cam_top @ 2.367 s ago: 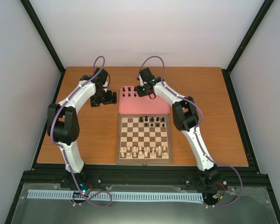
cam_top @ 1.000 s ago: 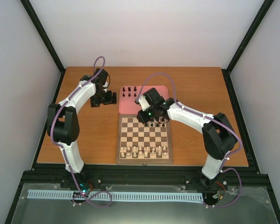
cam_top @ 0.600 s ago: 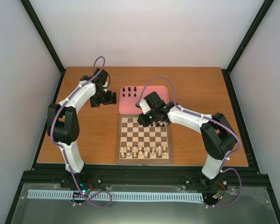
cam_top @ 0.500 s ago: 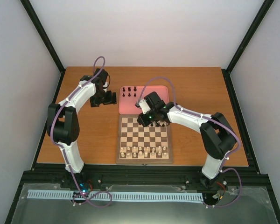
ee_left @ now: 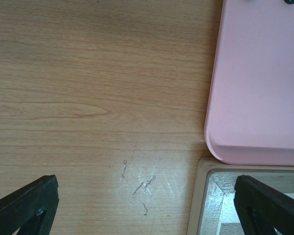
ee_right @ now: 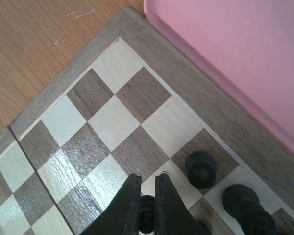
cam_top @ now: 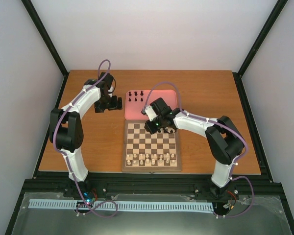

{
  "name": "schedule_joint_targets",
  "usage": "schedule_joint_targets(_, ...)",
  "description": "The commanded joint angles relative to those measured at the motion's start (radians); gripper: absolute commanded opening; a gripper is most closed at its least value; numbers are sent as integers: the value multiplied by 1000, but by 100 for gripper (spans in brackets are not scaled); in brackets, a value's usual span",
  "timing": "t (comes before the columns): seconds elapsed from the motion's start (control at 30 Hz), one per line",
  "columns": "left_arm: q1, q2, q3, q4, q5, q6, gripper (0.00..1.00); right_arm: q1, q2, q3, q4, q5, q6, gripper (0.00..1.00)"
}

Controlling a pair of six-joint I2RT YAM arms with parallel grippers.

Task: Set up the chess pieces on the board
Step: Place the chess piece on the chessboard.

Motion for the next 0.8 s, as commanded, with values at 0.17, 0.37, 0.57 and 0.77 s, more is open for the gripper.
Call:
schedule_joint_targets(0.17, -1, -27, -8, 13, -7, 6, 100, 8, 44, 3, 22, 30, -35, 4)
schedule_joint_targets(0.37, -1, -30, -10, 12, -11, 6, 100, 9, 55, 10, 23, 37, -40, 5)
schedule_joint_targets(0.57, -1, -29, -15, 13, -8, 7, 100, 9, 68, 27, 20, 30, -40, 5)
schedule_joint_targets(0.77, 0, -23, -8, 13, -5, 8, 100, 11, 71, 36, 19, 32, -37, 6)
